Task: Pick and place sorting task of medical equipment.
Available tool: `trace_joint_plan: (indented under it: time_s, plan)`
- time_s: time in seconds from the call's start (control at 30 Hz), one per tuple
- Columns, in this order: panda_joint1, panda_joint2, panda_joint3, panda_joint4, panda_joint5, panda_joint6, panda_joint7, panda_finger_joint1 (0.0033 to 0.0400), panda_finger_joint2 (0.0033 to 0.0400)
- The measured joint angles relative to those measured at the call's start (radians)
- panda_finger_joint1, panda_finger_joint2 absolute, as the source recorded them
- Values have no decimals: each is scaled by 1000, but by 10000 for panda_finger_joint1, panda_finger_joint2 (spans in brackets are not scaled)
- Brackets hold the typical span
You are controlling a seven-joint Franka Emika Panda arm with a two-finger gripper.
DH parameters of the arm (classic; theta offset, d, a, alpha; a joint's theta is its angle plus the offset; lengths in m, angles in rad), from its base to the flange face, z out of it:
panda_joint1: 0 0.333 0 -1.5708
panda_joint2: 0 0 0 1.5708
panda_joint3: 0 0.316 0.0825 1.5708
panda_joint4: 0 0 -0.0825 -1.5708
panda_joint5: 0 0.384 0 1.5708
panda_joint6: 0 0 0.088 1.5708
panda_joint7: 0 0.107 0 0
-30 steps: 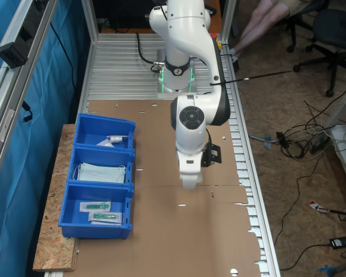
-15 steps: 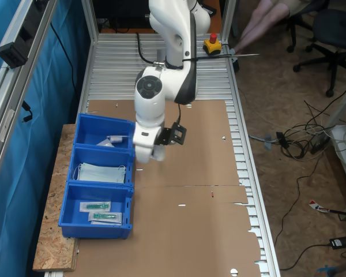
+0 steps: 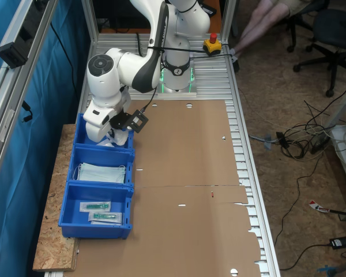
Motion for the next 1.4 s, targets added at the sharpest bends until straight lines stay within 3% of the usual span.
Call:
trace_joint_plan:
  time_s: [0.43,0.83,1.4]
  plan:
    - [-20,-4,-57,-1,0,-77,0,78,78]
    - [-20,-27,-65,-1,4,-171,0,78,78]
    - [-20,-29,-65,-1,7,-223,0,78,78]
